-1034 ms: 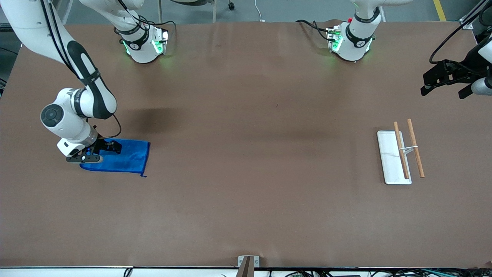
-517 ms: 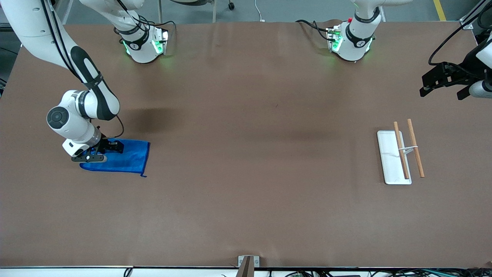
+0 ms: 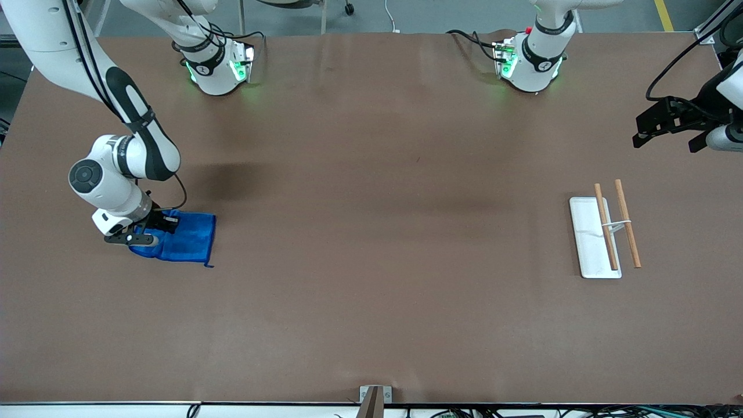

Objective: Right arm passes towel to left arm to hang
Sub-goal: 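Grasp the blue towel edge with the right gripper and lift it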

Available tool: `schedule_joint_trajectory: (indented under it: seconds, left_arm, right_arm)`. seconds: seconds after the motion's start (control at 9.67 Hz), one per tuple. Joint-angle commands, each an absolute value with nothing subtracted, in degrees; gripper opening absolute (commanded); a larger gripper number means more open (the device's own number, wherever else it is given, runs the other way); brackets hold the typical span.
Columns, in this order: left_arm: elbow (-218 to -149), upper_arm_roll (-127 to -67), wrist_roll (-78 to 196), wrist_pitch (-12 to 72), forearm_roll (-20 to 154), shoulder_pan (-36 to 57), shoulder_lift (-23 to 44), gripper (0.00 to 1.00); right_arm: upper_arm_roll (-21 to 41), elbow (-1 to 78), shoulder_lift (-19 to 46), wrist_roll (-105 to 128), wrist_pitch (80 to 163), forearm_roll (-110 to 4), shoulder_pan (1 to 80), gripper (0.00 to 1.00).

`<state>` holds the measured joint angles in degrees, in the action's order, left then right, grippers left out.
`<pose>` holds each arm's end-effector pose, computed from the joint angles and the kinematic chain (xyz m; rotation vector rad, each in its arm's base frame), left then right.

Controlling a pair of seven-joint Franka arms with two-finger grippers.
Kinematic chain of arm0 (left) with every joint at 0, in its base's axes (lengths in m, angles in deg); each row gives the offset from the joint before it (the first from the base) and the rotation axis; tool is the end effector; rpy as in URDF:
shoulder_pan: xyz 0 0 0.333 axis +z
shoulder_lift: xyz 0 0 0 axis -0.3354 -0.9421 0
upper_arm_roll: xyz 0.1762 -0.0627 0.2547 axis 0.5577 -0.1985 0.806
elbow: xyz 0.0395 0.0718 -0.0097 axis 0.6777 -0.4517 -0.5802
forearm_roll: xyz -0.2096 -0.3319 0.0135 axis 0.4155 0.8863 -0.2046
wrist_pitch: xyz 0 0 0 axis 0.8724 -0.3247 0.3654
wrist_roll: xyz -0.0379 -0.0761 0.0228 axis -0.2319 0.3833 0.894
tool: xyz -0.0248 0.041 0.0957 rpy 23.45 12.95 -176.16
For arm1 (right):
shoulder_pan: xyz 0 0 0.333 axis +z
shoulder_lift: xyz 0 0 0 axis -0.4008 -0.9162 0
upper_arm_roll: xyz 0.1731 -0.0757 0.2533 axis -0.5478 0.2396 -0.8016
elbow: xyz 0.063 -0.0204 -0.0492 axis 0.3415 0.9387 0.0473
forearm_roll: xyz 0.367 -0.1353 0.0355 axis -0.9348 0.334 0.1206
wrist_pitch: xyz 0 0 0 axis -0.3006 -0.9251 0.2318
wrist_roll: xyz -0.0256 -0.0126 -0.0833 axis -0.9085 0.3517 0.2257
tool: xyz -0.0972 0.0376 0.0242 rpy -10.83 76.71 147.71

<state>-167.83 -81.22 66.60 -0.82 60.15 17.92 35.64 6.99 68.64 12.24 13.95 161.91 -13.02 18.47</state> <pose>0.5489 -0.0451 0.6598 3.1040 -0.1551 0.0246 0.5390 -0.0707 0.1765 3.0957 -0.0571 0.0533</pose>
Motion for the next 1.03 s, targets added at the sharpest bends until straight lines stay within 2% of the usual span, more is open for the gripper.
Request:
schedule_joint_trajectory:
  seconds: [0.0, 0.31, 0.72, 0.93]
  left_arm:
    - [-169.3, -81.5, 66.7, -0.5, 60.0, 18.2, 35.0, 1.00]
    - [-169.7, -81.5, 67.6, -0.9, 60.4, 18.3, 35.1, 1.00]
    - [-171.1, -81.9, 68.0, -2.3, 62.5, 18.1, 35.2, 1.00]
    - [-172.7, -81.7, 68.0, -3.5, 71.4, 18.3, 35.6, 1.00]
  right_arm:
    - [6.6, 68.3, 13.9, 15.7, 157.4, -12.7, 19.2, 0.00]
    - [6.0, 62.5, 19.4, 15.8, 142.0, -12.8, 21.1, 0.00]
    - [-5.2, 59.2, 23.2, 17.7, 138.7, -13.7, 21.3, 0.00]
    - [-11.0, 57.6, 22.9, 18.2, 138.9, -20.6, 21.3, 0.00]
